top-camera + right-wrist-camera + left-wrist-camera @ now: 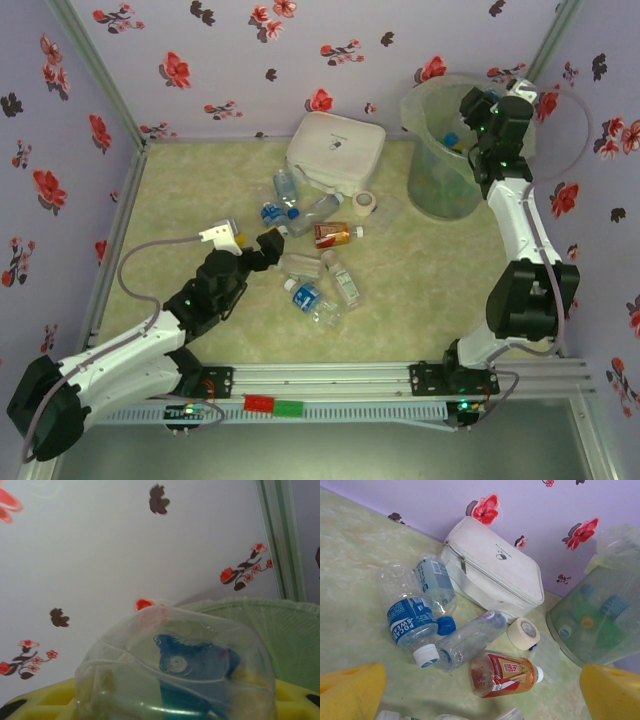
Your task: Put the plastic bottles in the bin
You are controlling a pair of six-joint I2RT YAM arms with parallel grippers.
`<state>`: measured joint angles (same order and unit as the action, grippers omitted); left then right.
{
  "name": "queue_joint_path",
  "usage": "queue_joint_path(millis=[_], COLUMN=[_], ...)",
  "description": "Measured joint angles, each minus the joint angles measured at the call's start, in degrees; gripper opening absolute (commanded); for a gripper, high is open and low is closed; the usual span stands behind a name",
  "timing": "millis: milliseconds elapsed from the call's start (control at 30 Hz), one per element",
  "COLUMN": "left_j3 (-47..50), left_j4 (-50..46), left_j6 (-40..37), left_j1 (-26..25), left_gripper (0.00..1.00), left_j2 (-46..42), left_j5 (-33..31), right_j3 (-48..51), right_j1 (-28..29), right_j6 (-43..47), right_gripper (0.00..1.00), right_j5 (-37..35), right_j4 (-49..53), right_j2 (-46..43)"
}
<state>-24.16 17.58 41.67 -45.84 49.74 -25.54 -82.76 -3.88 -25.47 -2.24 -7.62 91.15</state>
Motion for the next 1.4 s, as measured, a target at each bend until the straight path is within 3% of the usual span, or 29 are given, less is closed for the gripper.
queue_joint_path(millis=[133, 200, 500, 733, 933, 1100, 1333, 1400], left_j3=[0.00, 0.00, 0.00, 0.02, 2.40, 3.58, 5.16, 6.01], left_j4=[-0.59, -0.70, -0.98, -2.73, -1.99, -3.43, -7.32, -8.52], left_j6=[-0.02, -0.04, -0.63, 0.87, 4.42, 6.69, 10.75, 12.07], left_j1=[0.00, 0.00, 0.39, 1.64, 5.51, 10.14, 15.63, 17.03], left_gripper=[1.00, 1.00, 1.00, 1.00, 1.00, 1.00, 1.00, 1.00], left_j2=[0.00, 0.00, 0.00, -0.17, -1.36, -2.67, -7.04, -7.85], left_j5=[0.00, 0.00, 0.00, -3.13, -3.52, -0.68, 1.38, 1.90], right_j3=[-0.04, -0.35, -1.42, -1.42, -0.68, 6.71, 14.64, 15.80], right_j1=[-0.20, -0.26, -0.26, 1.68, 11.26, 21.07, 34.18, 37.62], right_j6=[-0.55, -0.42, -0.37, -0.50, 0.96, 2.10, 4.96, 5.33], right_gripper=[0.83, 0.99, 1.00, 1.00, 1.00, 1.00, 0.95, 0.86], right_j5=[-0.42, -0.81, -1.14, 3.96, 12.35, 18.88, 17.88, 16.55], right_j4=[0.26, 0.87, 2.45, 6.10, 10.93, 14.36, 25.70, 28.02], right_j2=[1.27, 1.57, 0.04, -7.54, -13.27, -15.30, -14.69, -14.16])
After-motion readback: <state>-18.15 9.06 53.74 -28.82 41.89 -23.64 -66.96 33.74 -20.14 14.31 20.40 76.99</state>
